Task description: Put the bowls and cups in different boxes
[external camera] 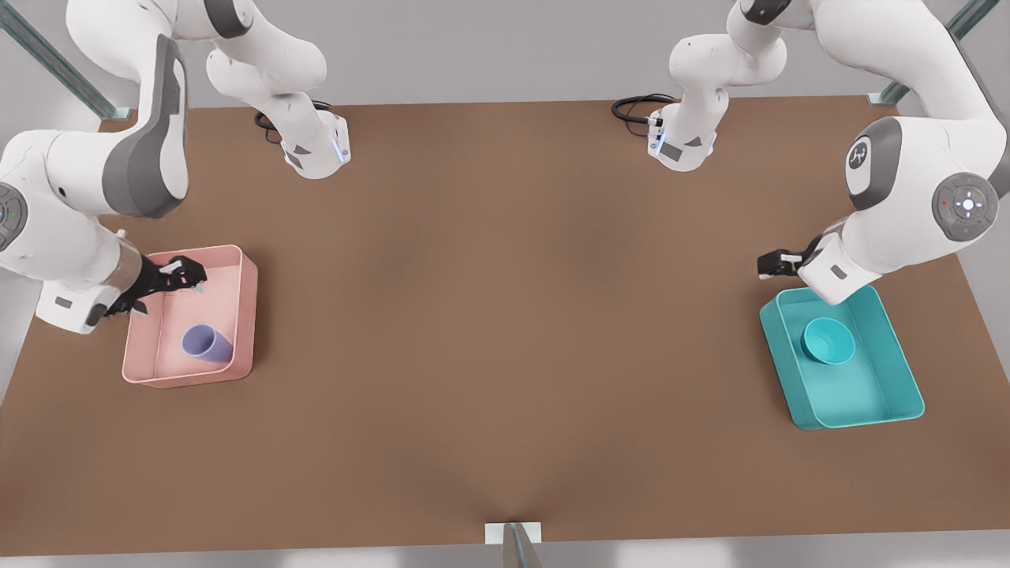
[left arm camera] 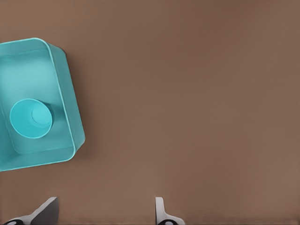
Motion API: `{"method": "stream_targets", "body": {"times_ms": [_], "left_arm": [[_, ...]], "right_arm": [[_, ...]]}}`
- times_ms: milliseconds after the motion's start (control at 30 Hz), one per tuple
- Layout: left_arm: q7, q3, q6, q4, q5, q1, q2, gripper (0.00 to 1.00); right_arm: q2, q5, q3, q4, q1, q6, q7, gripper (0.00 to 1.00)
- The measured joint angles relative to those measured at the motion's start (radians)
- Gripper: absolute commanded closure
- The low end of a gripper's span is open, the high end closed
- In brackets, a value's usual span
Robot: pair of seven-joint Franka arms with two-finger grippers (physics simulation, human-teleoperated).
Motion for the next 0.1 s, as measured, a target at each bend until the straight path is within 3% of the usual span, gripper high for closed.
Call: {"method": "stream_targets", "body": {"times_ms": [100], "left_arm": [[-0.005,0.0,-0.01,0.0,0.0,0.0,0.0,0.0]], "right_arm": [[-0.019,0.001,0.004,-0.025,0.0,-0.039,0.018,0.0]]}}
